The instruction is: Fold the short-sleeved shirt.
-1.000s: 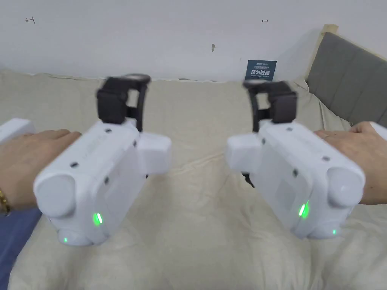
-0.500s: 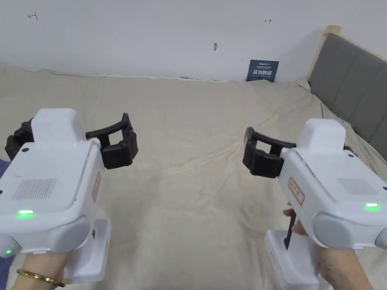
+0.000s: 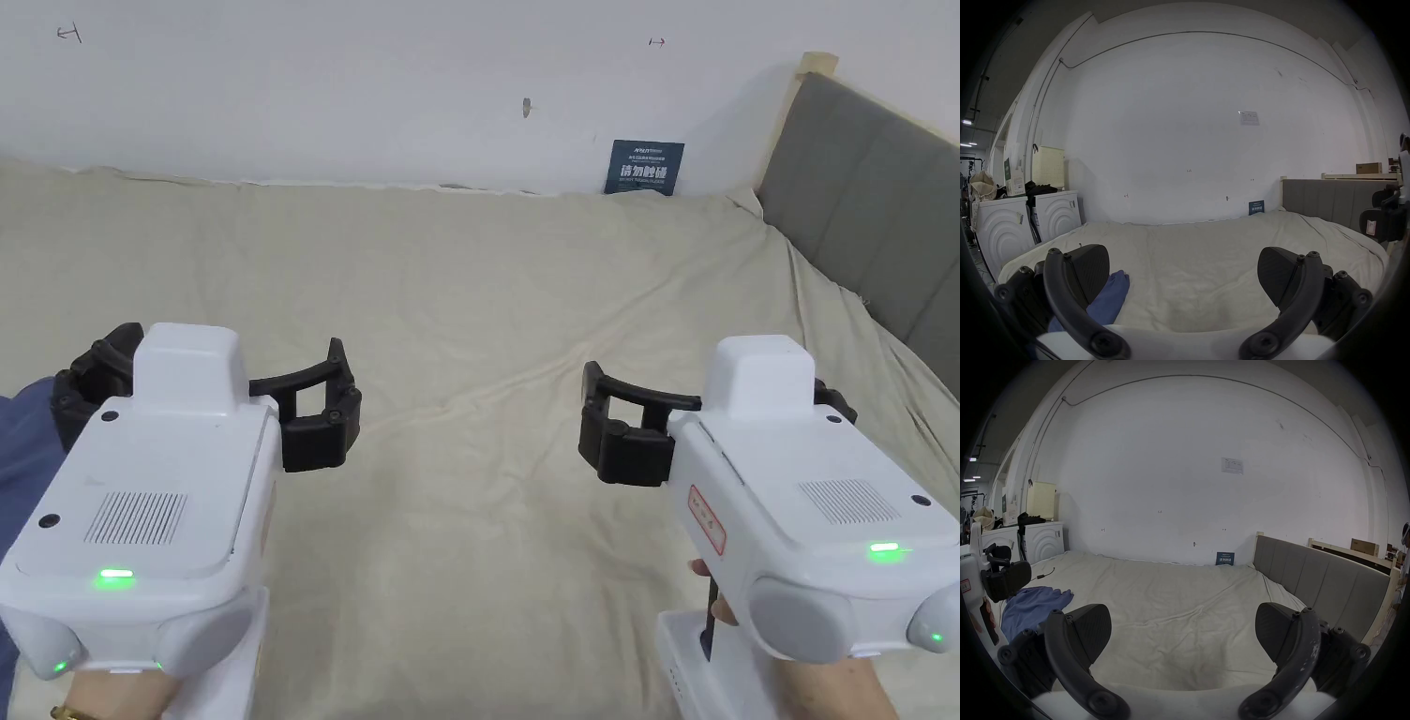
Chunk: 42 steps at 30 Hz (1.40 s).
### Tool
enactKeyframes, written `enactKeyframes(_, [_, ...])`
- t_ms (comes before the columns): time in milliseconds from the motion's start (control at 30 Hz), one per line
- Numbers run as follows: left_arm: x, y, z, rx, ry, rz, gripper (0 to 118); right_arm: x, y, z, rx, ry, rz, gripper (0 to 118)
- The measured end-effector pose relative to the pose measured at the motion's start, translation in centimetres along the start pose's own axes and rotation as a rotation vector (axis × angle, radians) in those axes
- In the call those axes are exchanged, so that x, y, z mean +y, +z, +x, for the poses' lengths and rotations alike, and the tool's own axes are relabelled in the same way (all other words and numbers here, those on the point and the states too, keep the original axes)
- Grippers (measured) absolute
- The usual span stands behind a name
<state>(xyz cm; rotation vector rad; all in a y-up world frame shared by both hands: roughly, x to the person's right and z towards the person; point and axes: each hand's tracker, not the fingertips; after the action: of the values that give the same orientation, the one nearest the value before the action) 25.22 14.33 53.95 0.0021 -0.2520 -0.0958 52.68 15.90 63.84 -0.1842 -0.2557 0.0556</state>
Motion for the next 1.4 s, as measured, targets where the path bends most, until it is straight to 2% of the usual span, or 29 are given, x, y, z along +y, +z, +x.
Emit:
enactKeyframes(233, [0.08, 0.13, -0.01, -0.002, 0.013, -0.001, 118, -0.1, 0.2, 0.04, 0.003, -0.007, -0.015, 118])
enactKeyframes(267, [0.12, 0.14, 0.06, 0.006, 0.017, -0.003, 118, -0.15, 0.21, 0.0, 0.001, -0.01, -0.02, 117])
enactKeyframes(300, [0.19, 0.2, 0.18, 0.019, 0.019, -0.007, 113, -0.19, 0.28, 0.04, 0.001, -0.012, -0.019, 109])
enactKeyframes(333, [0.26, 0.27, 0.21, 0.022, 0.02, -0.01, 96, -0.21, 0.37, -0.01, -0.001, -0.014, -0.018, 89])
enactKeyframes(367, [0.3, 0.29, 0.13, 0.023, 0.02, -0.011, 62, -0.19, 0.41, -0.05, -0.002, -0.015, -0.017, 70])
enactKeyframes(400, [0.4, 0.17, 0.21, 0.027, 0.019, -0.016, 33, -0.17, 0.4, -0.01, -0.004, -0.017, -0.018, 50])
enactKeyframes(433, [0.48, 0.01, 0.2, 0.028, 0.019, -0.028, 14, -0.16, 0.38, 0.03, -0.011, -0.025, -0.019, 27])
enactKeyframes(467, [0.47, -0.04, 0.18, 0.027, 0.021, -0.033, 8, -0.15, 0.37, 0.06, -0.018, -0.032, -0.019, 12])
enactKeyframes(500, [0.52, 0.03, 0.08, 0.026, 0.025, -0.037, 5, -0.14, 0.37, 0.09, -0.022, -0.04, -0.016, 2])
enactKeyframes(533, [0.54, 0.04, 0.07, 0.021, 0.026, -0.042, 0, -0.12, 0.44, 0.12, -0.033, -0.051, -0.009, 1])
enactKeyframes(633, [0.58, 0.45, 0.19, 0.014, 0.013, -0.04, 0, 0.06, 0.56, 0.35, -0.02, -0.068, -0.014, 1])
enactKeyframes(1400, [0.27, 0.53, -0.03, -0.002, 0.008, -0.048, 0, -0.07, 0.39, 0.27, -0.016, -0.047, -0.044, 1])
